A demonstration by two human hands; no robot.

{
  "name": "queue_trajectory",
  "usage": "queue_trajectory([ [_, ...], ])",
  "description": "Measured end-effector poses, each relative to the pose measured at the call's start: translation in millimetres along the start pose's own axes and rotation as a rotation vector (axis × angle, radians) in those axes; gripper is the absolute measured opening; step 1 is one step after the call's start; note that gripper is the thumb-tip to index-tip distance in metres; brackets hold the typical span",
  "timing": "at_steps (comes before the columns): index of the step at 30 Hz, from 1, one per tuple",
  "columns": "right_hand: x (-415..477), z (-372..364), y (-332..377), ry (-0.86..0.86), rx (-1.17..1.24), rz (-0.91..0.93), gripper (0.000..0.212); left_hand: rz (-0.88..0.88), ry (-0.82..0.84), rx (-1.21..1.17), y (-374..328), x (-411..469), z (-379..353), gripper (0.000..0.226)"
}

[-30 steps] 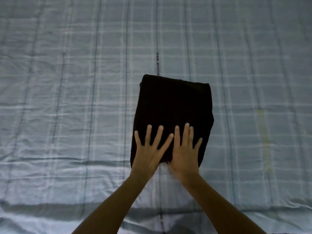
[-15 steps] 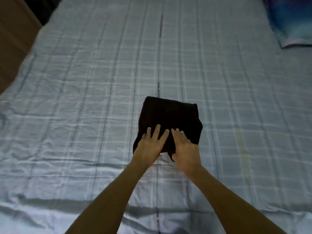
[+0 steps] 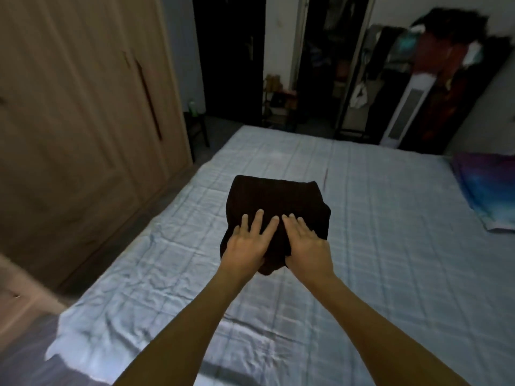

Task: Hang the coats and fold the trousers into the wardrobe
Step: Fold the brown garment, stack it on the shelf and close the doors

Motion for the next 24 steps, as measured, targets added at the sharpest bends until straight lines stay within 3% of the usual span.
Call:
queue_trajectory([
  [7,67,37,166,-0.08,0.064,0.256,0.094,0.257,-0.141,0.134,131,-62,115,0.068],
  [24,137,1,500,-0.021,0.486,0.937,0.093,0.932,-0.06,0.439,363,-251,236,0.079],
])
Point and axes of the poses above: each hand's wrist, its own x-axis towards the middle knuckle, its own z-axis out of the back of the hand, y = z × x, the point moved 6 cm from there along x, towards the middle knuckle, and after that the axes turned 9 degrees about x, right-handed, at the moved point
